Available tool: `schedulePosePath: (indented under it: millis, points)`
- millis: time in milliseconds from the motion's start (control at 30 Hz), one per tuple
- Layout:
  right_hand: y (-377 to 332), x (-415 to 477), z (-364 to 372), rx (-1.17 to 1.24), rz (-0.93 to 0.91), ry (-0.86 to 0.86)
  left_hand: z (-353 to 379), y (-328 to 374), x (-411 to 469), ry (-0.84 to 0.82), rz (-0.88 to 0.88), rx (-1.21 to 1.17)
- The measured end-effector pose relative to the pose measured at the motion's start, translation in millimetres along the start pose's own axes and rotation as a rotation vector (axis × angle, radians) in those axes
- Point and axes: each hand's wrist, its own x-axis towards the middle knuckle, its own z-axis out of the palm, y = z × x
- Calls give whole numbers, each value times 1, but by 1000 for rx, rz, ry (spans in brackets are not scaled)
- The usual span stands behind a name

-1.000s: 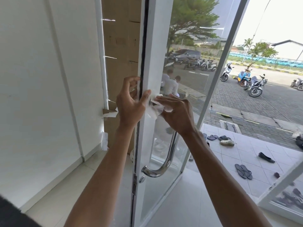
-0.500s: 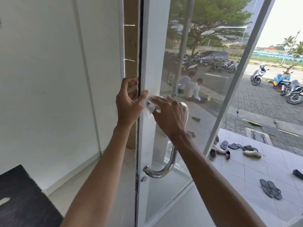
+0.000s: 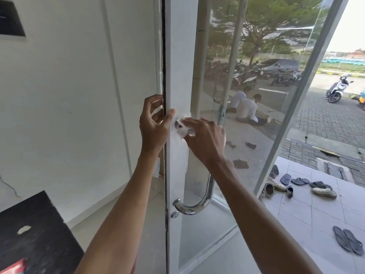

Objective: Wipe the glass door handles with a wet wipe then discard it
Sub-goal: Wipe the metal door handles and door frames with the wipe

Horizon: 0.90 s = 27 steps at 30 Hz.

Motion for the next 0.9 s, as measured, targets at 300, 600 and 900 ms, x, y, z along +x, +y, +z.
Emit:
schedulePosePath:
  millis: [300, 600, 900]
  points:
    - [13, 10, -10, 102, 35, -168, -1, 6, 3, 5, -11, 60]
    - [3, 14, -3, 84, 104, -217, 14, 11, -6, 91, -114, 15]
    - [6, 16, -4, 141, 71, -269, 10, 10, -3, 48, -136, 104]
